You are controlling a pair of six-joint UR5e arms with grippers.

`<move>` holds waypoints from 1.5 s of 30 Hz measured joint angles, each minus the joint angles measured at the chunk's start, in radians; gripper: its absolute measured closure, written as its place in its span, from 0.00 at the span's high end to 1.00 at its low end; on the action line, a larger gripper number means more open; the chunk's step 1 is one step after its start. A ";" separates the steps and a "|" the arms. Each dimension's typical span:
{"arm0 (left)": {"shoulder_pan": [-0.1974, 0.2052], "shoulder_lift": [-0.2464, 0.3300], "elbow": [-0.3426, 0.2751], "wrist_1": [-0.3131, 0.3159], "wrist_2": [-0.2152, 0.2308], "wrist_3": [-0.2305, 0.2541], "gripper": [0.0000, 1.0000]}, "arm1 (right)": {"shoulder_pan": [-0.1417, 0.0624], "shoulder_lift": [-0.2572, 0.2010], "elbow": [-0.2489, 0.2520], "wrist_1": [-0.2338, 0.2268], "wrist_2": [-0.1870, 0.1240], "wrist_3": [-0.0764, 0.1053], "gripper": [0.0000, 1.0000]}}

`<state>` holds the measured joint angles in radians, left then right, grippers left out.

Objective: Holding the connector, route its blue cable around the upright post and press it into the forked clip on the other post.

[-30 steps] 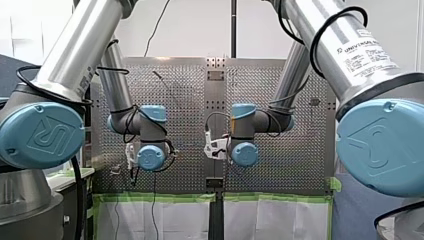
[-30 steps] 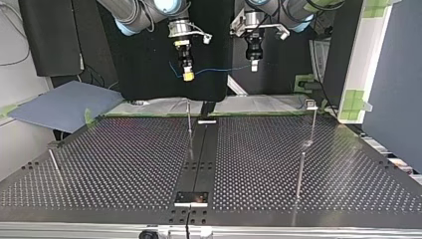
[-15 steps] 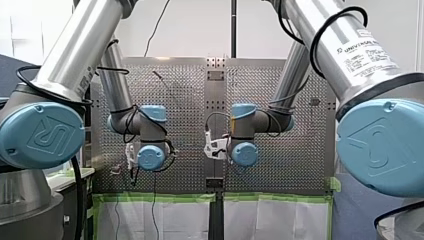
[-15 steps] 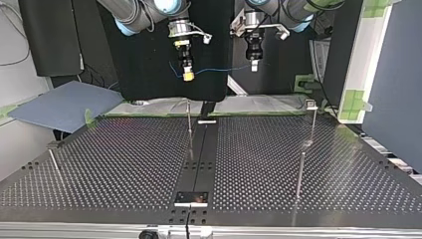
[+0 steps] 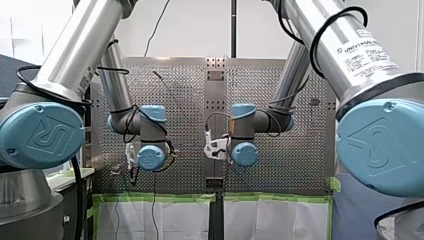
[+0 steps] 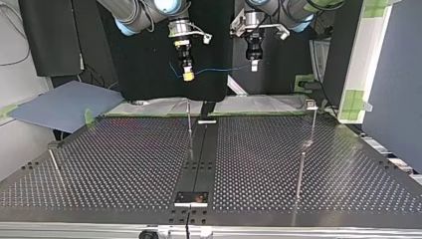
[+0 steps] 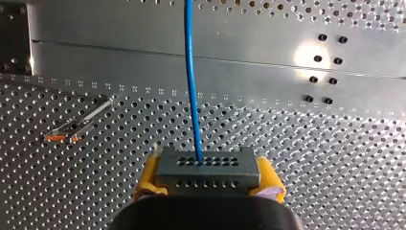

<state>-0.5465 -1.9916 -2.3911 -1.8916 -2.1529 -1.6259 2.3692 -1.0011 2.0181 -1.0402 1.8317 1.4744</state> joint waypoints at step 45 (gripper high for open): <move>0.002 -0.067 -0.029 0.040 0.002 0.000 0.00 | 0.000 0.000 0.000 0.000 0.000 0.000 0.00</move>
<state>-0.5449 -2.0588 -2.4202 -1.8517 -2.1513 -1.6259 2.3693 -1.0011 2.0182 -1.0402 1.8317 1.4744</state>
